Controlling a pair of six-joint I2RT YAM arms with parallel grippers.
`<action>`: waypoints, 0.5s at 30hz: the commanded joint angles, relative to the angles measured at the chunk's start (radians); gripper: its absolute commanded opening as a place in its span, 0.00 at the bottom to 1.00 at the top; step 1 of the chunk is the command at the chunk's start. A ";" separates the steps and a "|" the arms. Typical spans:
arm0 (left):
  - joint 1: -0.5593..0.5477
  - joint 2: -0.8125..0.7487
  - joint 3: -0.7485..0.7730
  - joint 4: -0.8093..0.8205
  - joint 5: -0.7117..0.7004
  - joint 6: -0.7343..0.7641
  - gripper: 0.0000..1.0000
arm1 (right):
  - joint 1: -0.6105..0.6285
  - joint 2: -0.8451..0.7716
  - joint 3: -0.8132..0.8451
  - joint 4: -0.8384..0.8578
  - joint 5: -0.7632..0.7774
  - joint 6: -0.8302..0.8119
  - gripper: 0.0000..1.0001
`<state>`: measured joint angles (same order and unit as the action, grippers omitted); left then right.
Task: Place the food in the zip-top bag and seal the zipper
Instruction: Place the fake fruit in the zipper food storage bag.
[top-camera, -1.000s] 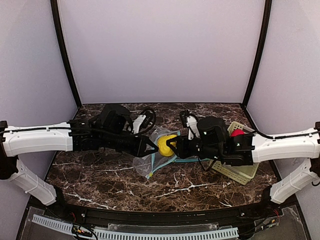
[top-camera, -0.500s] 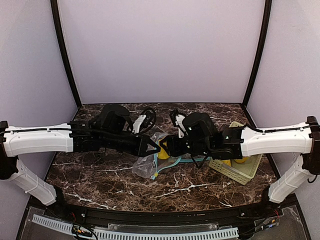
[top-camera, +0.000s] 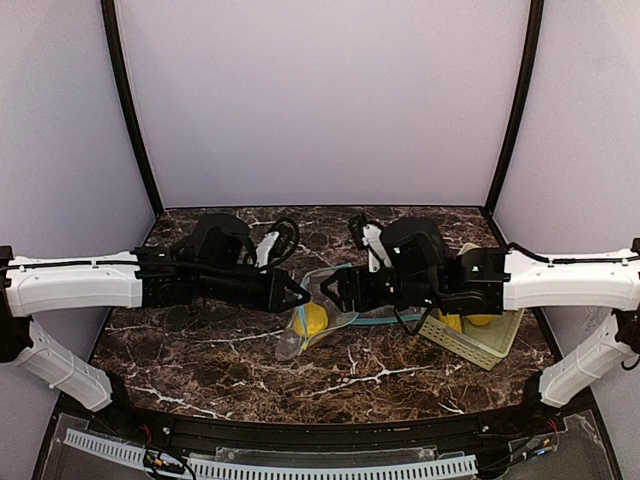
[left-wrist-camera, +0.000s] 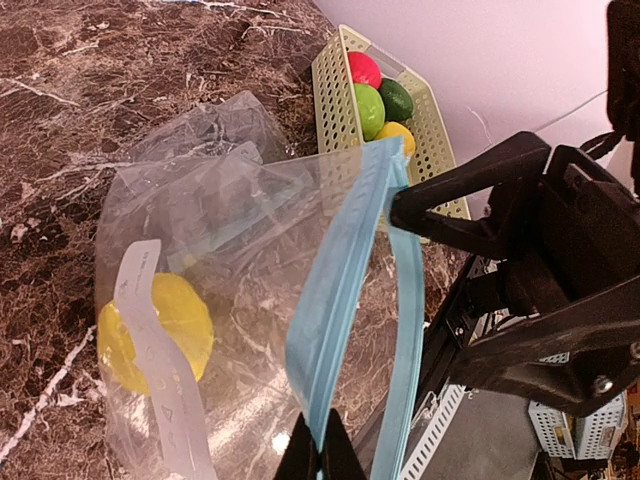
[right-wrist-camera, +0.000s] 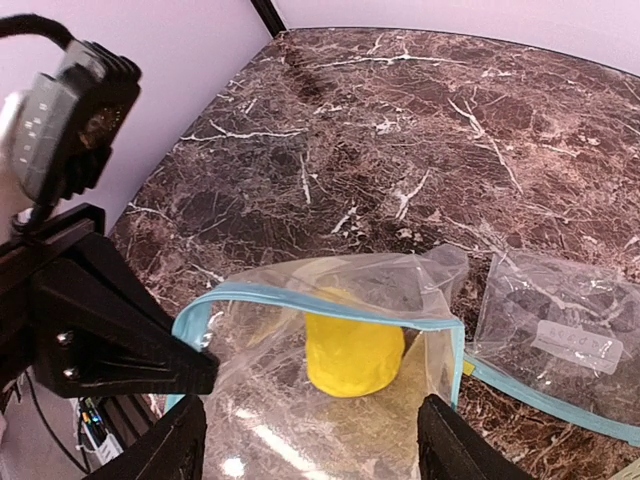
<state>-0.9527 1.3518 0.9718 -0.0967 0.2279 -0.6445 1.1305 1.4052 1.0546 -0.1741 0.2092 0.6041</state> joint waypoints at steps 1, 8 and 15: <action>0.007 -0.042 -0.020 0.021 -0.001 -0.008 0.01 | 0.009 -0.083 -0.026 -0.032 -0.031 0.054 0.71; 0.008 -0.046 -0.031 0.015 0.001 -0.004 0.01 | 0.008 -0.139 -0.083 -0.076 0.025 0.127 0.68; 0.009 -0.037 -0.030 0.004 0.017 0.004 0.01 | 0.009 -0.109 -0.083 -0.079 0.022 0.138 0.65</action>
<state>-0.9508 1.3384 0.9577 -0.0921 0.2291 -0.6441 1.1309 1.2755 0.9745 -0.2497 0.2165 0.7216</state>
